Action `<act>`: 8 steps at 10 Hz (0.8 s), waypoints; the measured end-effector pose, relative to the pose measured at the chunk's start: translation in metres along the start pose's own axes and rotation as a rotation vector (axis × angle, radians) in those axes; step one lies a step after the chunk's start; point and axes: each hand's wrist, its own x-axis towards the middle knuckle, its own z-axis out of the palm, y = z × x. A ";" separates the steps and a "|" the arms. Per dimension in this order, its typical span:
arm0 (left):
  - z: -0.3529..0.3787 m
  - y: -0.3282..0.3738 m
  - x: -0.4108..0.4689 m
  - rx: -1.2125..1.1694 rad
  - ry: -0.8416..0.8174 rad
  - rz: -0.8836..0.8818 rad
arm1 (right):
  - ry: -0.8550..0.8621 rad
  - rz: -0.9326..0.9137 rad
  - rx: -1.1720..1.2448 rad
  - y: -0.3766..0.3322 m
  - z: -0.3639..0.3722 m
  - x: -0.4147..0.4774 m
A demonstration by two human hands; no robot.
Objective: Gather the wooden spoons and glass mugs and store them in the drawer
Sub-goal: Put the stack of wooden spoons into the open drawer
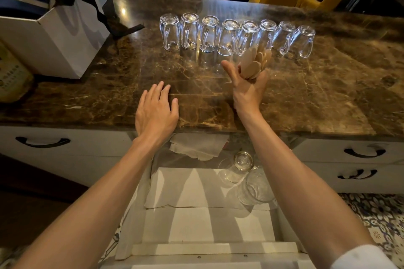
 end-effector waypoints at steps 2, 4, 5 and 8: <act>0.000 0.000 0.000 -0.001 0.001 0.001 | 0.046 -0.061 0.104 0.006 -0.001 0.002; 0.000 0.000 0.001 0.005 0.004 -0.002 | 0.035 -0.127 -0.007 0.010 0.000 0.001; 0.001 -0.001 0.001 0.006 0.004 -0.001 | 0.049 -0.128 -0.019 0.012 0.002 0.003; 0.001 -0.001 0.001 0.006 0.007 0.001 | 0.076 -0.115 -0.051 0.017 -0.002 0.007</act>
